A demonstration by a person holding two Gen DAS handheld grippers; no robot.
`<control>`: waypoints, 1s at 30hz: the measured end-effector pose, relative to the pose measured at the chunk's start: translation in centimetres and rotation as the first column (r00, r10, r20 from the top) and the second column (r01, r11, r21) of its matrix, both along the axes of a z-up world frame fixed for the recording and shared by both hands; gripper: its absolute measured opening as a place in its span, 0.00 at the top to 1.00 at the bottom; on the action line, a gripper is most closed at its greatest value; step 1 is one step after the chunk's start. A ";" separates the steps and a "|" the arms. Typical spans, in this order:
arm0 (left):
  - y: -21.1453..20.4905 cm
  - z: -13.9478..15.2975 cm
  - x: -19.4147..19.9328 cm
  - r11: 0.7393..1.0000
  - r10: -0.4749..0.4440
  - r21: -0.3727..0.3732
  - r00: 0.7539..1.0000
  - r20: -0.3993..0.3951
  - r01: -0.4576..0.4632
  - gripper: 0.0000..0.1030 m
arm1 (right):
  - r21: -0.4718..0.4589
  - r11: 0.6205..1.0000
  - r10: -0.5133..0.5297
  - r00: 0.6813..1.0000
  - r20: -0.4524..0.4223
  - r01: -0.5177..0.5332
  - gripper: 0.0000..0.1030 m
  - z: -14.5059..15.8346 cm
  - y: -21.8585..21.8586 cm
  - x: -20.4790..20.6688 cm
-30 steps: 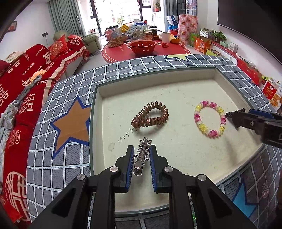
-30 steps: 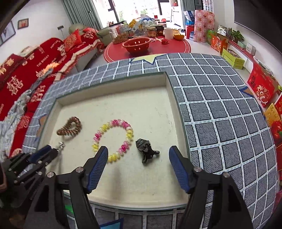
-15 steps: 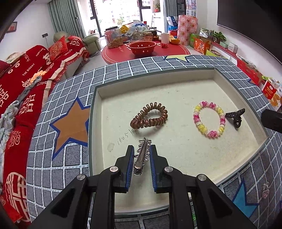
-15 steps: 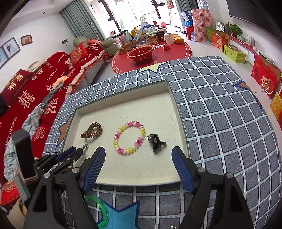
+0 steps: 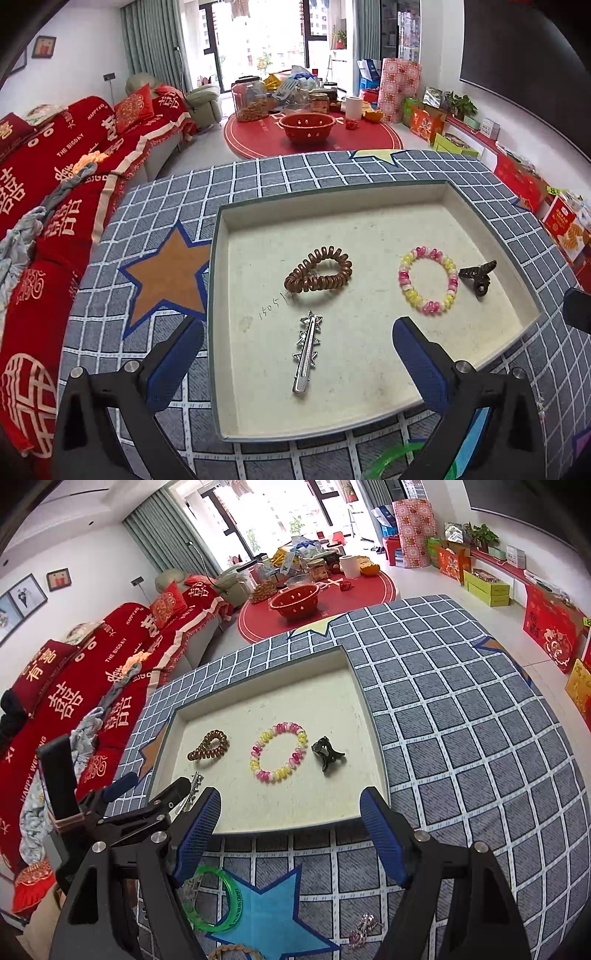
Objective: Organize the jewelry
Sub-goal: 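Lower the silver hair clip into the tray and open the left tool, then move both tools back toward the green bangle and silver charm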
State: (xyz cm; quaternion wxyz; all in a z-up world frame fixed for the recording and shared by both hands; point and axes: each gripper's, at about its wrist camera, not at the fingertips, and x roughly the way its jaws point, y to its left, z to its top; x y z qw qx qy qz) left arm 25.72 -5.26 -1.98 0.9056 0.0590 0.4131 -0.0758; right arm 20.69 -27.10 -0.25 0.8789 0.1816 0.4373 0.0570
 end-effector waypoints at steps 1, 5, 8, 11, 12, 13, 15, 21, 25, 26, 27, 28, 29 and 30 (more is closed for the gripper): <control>-0.1 0.3 -0.4 1.000 0.000 0.011 1.000 0.013 0.000 0.00 | 0.004 1.000 -0.003 1.000 0.000 0.003 0.22 0.0 -0.1 -0.2; 0.2 1.4 -1.9 1.000 -0.020 0.011 0.999 0.039 0.019 0.00 | 0.021 1.000 -0.016 1.000 0.015 0.015 0.15 0.4 -0.7 -1.5; 1.0 1.8 -3.4 1.000 -0.024 -0.012 0.999 0.031 0.025 0.00 | 0.036 0.999 -0.030 0.999 0.033 0.029 0.14 0.7 -1.2 -2.8; 1.5 1.7 -5.3 0.998 -0.053 -0.031 0.998 0.016 0.054 0.00 | 0.051 0.998 -0.050 0.997 0.064 0.047 0.00 1.0 -1.8 -4.4; 1.7 1.6 -6.3 0.998 -0.056 -0.037 0.998 0.019 0.056 0.00 | 0.056 0.997 -0.061 0.994 0.087 0.056 0.00 1.3 -2.0 -4.9; 1.8 1.6 -6.9 0.997 -0.058 -0.041 0.998 0.022 0.059 0.00 | 0.064 0.996 -0.070 0.993 0.099 0.064 0.00 1.5 -2.2 -5.4; 2.2 1.4 -8.3 0.997 -0.059 -0.056 0.998 0.022 0.060 0.00 | 0.075 0.995 -0.074 0.993 0.093 0.067 0.00 1.7 -2.3 -6.3; 2.6 0.6 -11.2 0.995 -0.040 -0.096 0.999 0.006 0.041 0.00 | 0.082 0.995 -0.062 0.998 0.007 0.061 0.00 0.4 -2.3 -8.8; 2.5 -0.4 -12.1 0.996 -0.037 -0.088 0.999 -0.011 0.036 0.00 | 0.029 0.998 -0.055 0.998 -0.027 0.056 0.00 -1.2 -1.7 -11.0; 2.5 -0.7 -12.4 0.996 -0.035 -0.087 0.999 -0.019 0.033 0.00 | 0.006 0.998 -0.057 0.998 -0.038 0.057 0.00 -1.6 -1.5 -11.6; 2.5 -1.0 -12.6 0.996 -0.032 -0.087 0.999 -0.030 0.029 0.00 | -0.004 0.998 -0.057 0.997 -0.046 0.057 0.00 -2.0 -1.4 -12.0; 2.5 -1.2 -12.7 0.996 -0.030 -0.090 0.999 -0.037 0.027 0.00 | -0.014 0.998 -0.059 0.996 -0.060 0.058 0.00 -2.5 -1.2 -12.5; 2.6 -1.5 -12.8 0.995 -0.030 -0.096 0.998 -0.046 0.025 0.00 | -0.023 0.998 -0.062 0.995 -0.072 0.060 0.00 -3.0 -1.2 -13.0; 2.7 -1.7 -13.0 0.995 -0.028 -0.098 0.998 -0.054 0.023 0.00 | -0.033 0.997 -0.066 0.994 -0.083 0.063 0.00 -3.5 -1.2 -13.4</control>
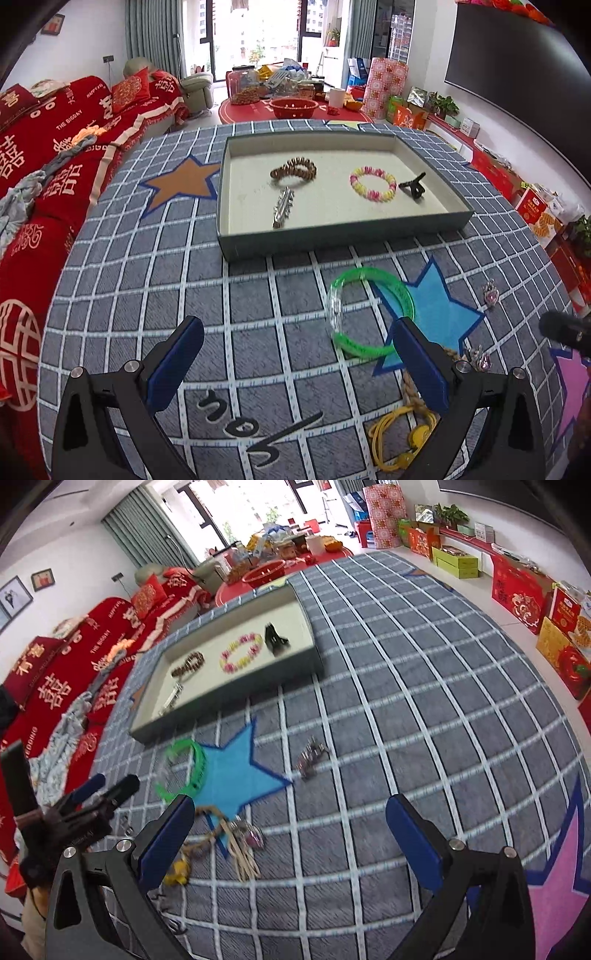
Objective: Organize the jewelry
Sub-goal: 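Move both tools back toward the green bangle and silver charm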
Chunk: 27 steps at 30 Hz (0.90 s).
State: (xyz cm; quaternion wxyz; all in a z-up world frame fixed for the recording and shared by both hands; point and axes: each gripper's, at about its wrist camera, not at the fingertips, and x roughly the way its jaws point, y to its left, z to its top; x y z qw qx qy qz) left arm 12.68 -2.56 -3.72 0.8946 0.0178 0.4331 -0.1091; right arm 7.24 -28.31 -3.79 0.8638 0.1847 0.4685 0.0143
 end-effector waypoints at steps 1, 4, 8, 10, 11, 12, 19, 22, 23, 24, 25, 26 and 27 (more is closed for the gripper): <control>0.1 -0.2 -0.1 1.000 0.000 -0.003 1.000 -0.008 0.000 0.00 | -0.012 1.000 -0.006 1.000 -0.013 0.005 0.00 -0.5 0.0 -0.4; 0.2 -0.7 -0.4 1.000 0.007 0.005 1.000 -0.027 -0.006 0.00 | -0.028 0.999 -0.021 0.999 -0.034 0.020 0.00 -1.5 -0.1 -0.9; 0.4 -1.1 -0.3 0.999 0.030 0.024 0.999 -0.031 -0.029 0.00 | -0.048 0.998 -0.051 0.997 -0.058 0.048 0.00 -2.3 -0.2 -0.9; 0.4 -1.2 -0.2 0.998 0.040 0.044 0.999 -0.023 -0.039 0.00 | -0.051 0.997 -0.064 0.996 -0.062 0.061 0.00 -2.4 -0.3 -0.8; 0.4 -1.3 -0.1 0.998 0.040 0.044 0.999 -0.026 -0.039 0.00 | -0.053 0.996 -0.074 0.995 -0.065 0.071 0.00 -2.6 -0.5 -0.7; 0.4 -1.4 0.0 0.998 0.041 0.043 0.999 -0.032 -0.039 0.00 | -0.054 0.996 -0.080 0.995 -0.067 0.076 0.00 -2.6 -0.5 -0.6; -0.1 -2.0 1.1 0.998 0.043 0.048 0.997 -0.066 -0.039 0.00 | -0.081 0.992 -0.103 0.992 -0.076 0.097 0.00 -2.9 -0.6 0.2; -0.3 -2.2 1.4 0.999 0.033 0.042 0.996 -0.078 -0.030 0.00 | -0.093 0.991 -0.105 0.991 -0.078 0.097 0.00 -3.1 -0.5 0.5; -0.4 -2.2 1.5 0.999 0.030 0.043 0.997 -0.077 -0.027 0.00 | -0.104 0.990 -0.104 0.991 -0.080 0.096 0.00 -3.1 -0.4 0.7; -0.5 -2.2 1.7 0.999 0.026 0.044 0.997 -0.079 -0.023 0.00 | -0.112 0.989 -0.104 0.991 -0.081 0.094 0.00 -3.1 -0.3 1.0; -0.6 -2.2 1.7 0.999 0.025 0.044 0.997 -0.078 -0.022 0.00 | -0.118 0.989 -0.102 0.992 -0.080 0.092 0.01 -3.1 -0.2 1.2; -0.8 -2.2 1.9 0.999 0.023 0.046 0.997 -0.077 -0.020 0.00 | -0.125 0.988 -0.099 0.992 -0.081 0.088 0.01 -3.2 -0.1 1.4; -0.9 -2.3 2.0 0.999 0.022 0.049 0.997 -0.076 -0.018 0.00 | -0.136 0.987 -0.094 0.992 -0.080 0.082 0.02 -3.2 0.1 1.7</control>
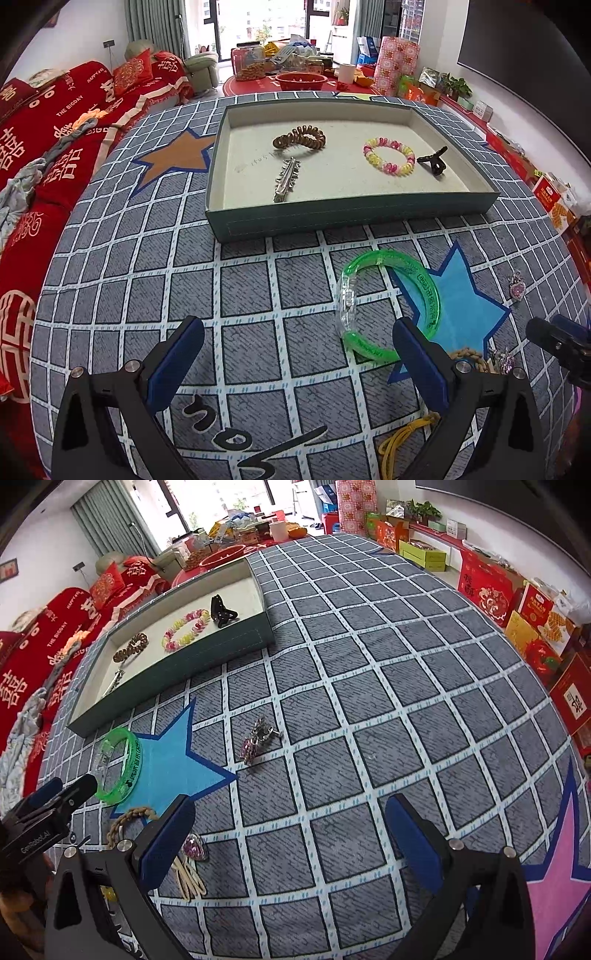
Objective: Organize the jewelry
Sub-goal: 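Move both tools back toward the green bangle and silver charm, then grasp the green bangle with the left tool while the right grasps the silver charm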
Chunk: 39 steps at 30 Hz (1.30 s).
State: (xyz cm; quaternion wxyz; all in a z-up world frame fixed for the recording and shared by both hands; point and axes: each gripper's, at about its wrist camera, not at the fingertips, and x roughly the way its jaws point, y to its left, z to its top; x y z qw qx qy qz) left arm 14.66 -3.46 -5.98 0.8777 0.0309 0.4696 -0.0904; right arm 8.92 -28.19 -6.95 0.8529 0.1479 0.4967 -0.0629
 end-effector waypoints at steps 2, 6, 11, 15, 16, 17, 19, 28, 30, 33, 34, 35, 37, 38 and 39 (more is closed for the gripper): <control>-0.3 -0.1 0.3 1.000 -0.005 0.008 1.000 0.000 0.005 0.00 | -0.026 1.000 0.011 1.000 -0.002 -0.011 0.05 0.0 0.4 0.5; -0.9 -0.3 0.6 0.999 -0.023 0.023 1.000 -0.001 0.023 0.00 | -0.084 0.996 0.035 0.999 -0.006 -0.035 0.16 0.0 1.2 1.8; -1.5 -1.0 1.1 0.998 -0.033 0.052 0.999 -0.018 0.034 0.05 | -0.171 0.983 0.065 0.998 -0.017 -0.067 0.26 -0.2 2.5 3.1; -1.7 -1.1 1.1 0.998 -0.049 0.030 0.999 -0.014 0.050 0.17 | -0.208 0.974 0.084 0.996 -0.015 -0.086 0.36 -0.2 3.1 3.5; -1.8 -1.1 1.1 0.998 -0.056 0.027 0.998 -0.012 0.057 0.20 | -0.207 0.974 0.088 0.996 -0.013 -0.089 0.38 -0.2 3.2 3.7; -1.9 -1.0 1.1 0.998 -0.066 0.020 0.998 -0.011 0.066 0.28 | -0.207 0.974 0.092 0.996 -0.012 -0.092 0.41 -0.1 3.3 3.7; -2.3 -0.8 1.0 0.996 -0.085 0.021 0.996 -0.007 0.085 0.41 | -0.210 0.973 0.096 0.995 -0.008 -0.096 0.56 0.0 3.3 3.7; -2.8 -0.5 0.5 0.991 -0.134 0.012 0.991 0.001 0.134 0.78 | -0.103 0.990 0.097 0.995 0.024 -0.094 0.89 0.2 2.0 3.4; -2.5 -0.2 0.2 0.991 -0.132 0.003 0.991 0.007 0.132 0.78 | -0.024 0.996 0.090 0.995 0.043 -0.089 0.89 0.2 1.0 3.0; -2.0 0.4 -0.2 0.991 -0.134 -0.015 0.991 0.015 0.134 0.78 | 0.081 0.994 0.073 0.995 0.063 -0.078 0.89 0.3 -0.5 2.3; -1.9 0.6 -0.3 0.991 -0.133 -0.020 0.991 0.019 0.133 0.78 | 0.103 0.992 0.067 0.995 0.068 -0.074 0.89 0.4 -0.9 2.0; -1.7 0.8 -0.4 0.991 -0.133 -0.025 0.991 0.022 0.133 0.78 | 0.116 0.991 0.065 0.995 0.070 -0.073 0.89 0.4 -1.1 1.9; -1.4 1.3 -0.5 0.990 -0.131 -0.041 0.991 0.027 0.132 0.78 | 0.134 0.988 0.062 0.995 0.077 -0.072 0.89 0.7 -1.4 1.6; -1.2 1.4 -0.5 0.990 -0.131 -0.048 0.991 0.028 0.132 0.78 | 0.135 0.988 0.062 0.995 0.078 -0.072 0.89 0.9 -1.5 1.5; -1.0 1.7 -0.4 0.990 -0.128 -0.056 0.991 0.030 0.130 0.78 | 0.136 0.988 0.063 0.995 0.080 -0.073 0.89 1.1 -1.5 1.5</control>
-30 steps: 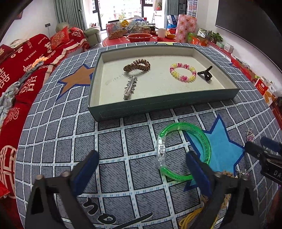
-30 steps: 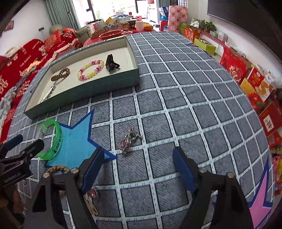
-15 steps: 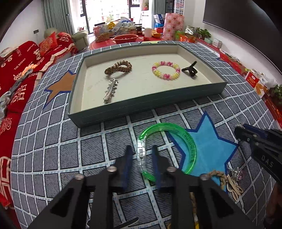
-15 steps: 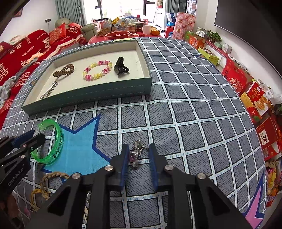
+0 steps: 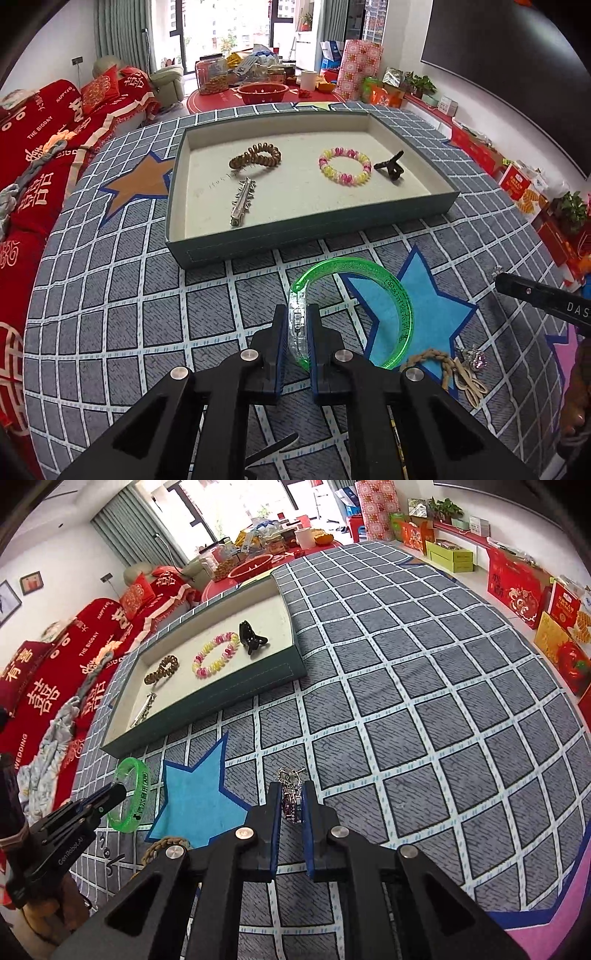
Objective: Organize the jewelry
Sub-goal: 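Grasp the green bangle with the left tool while the right grasps the silver charm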
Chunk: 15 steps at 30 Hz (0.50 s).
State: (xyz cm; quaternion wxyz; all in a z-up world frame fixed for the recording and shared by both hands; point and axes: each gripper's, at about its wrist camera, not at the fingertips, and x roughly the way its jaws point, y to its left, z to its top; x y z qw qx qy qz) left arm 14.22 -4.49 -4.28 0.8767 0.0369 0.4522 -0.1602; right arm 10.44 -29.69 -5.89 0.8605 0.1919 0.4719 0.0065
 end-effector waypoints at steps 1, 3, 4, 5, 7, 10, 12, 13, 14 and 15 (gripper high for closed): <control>0.1 0.2 0.0 1.000 0.001 -0.006 1.000 0.000 -0.001 0.78 | 0.002 1.000 0.001 1.000 0.002 -0.001 0.89 0.2 0.0 0.0; 0.3 0.7 0.0 1.000 0.003 -0.016 1.000 0.004 -0.003 0.78 | 0.009 1.000 0.006 1.000 0.010 -0.006 0.89 0.6 0.0 0.1; 0.4 0.9 0.0 1.000 0.004 -0.019 1.000 0.007 -0.004 0.78 | 0.012 1.000 0.009 1.000 0.014 -0.009 0.89 0.9 0.0 0.1; 0.5 1.1 0.0 1.000 0.006 -0.022 1.000 0.011 -0.005 0.78 | 0.014 1.000 0.015 1.000 0.020 -0.016 0.89 1.2 0.2 0.2; 0.7 1.7 0.2 0.999 0.010 -0.032 1.000 0.018 -0.009 0.78 | 0.014 1.000 0.026 0.999 0.033 -0.026 0.89 1.9 0.4 0.5; 1.1 2.6 0.6 0.999 0.018 -0.042 0.999 0.033 -0.016 0.78 | 0.024 0.999 0.041 0.998 0.054 -0.043 0.89 2.9 0.8 1.2; 1.2 3.2 1.0 0.999 0.023 -0.041 0.999 0.046 -0.021 0.78 | 0.029 0.998 0.053 0.996 0.070 -0.055 0.89 3.8 1.1 1.7; 1.2 3.5 1.3 0.999 0.026 -0.040 0.998 0.053 -0.024 0.78 | 0.029 0.998 0.058 0.995 0.077 -0.061 0.89 4.1 1.3 2.1; 1.2 3.8 1.6 0.999 0.029 -0.040 0.998 0.057 -0.027 0.78 | 0.028 0.997 0.067 0.994 0.084 -0.069 0.89 4.5 1.5 2.6; 1.3 4.0 1.9 0.999 0.031 -0.041 0.998 0.059 -0.029 0.78 | 0.028 0.997 0.072 0.993 0.088 -0.075 0.89 4.8 1.6 3.0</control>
